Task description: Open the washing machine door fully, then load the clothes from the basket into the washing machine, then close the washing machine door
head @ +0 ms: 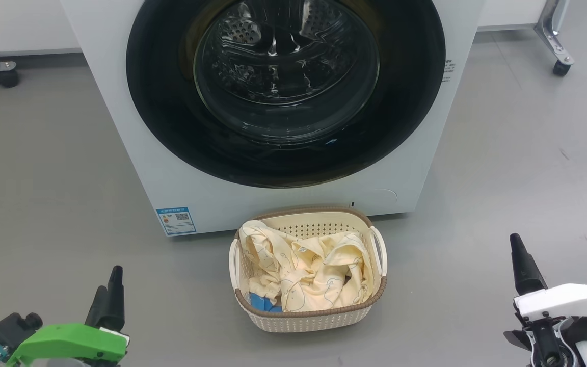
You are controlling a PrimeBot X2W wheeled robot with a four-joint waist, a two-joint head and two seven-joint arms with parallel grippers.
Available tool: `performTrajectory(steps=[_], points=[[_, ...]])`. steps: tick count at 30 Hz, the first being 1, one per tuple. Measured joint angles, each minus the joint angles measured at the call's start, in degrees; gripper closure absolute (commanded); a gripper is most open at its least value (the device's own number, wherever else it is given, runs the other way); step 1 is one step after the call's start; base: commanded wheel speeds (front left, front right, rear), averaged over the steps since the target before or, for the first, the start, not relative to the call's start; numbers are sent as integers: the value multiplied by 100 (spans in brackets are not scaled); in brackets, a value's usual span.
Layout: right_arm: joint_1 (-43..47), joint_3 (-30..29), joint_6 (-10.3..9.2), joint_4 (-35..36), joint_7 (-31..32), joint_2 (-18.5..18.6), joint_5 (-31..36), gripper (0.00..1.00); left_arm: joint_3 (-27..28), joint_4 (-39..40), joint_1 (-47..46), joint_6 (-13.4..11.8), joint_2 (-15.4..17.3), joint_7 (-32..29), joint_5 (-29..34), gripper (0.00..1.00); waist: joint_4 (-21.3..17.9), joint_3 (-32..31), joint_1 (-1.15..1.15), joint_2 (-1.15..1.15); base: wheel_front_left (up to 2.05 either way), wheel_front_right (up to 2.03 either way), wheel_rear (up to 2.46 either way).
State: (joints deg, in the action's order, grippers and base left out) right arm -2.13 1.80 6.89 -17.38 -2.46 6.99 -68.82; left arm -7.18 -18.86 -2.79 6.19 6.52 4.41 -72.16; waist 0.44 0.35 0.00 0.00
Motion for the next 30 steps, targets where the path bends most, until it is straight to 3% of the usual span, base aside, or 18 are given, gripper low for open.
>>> performTrajectory(steps=[17, 30], points=[[-260, 513, -312, -34, -372, 261, 1777, 0, -341, 121, -224, -346, 119, 298, 2134, 0, 29, -17, 0, 0, 0, 0, 0], [-336, 860, -582, -11, -627, 355, 2928, 0, -608, 146, -311, -591, 153, 510, 3389, 0, 43, -21, 0, 0, 0, 0, 0]])
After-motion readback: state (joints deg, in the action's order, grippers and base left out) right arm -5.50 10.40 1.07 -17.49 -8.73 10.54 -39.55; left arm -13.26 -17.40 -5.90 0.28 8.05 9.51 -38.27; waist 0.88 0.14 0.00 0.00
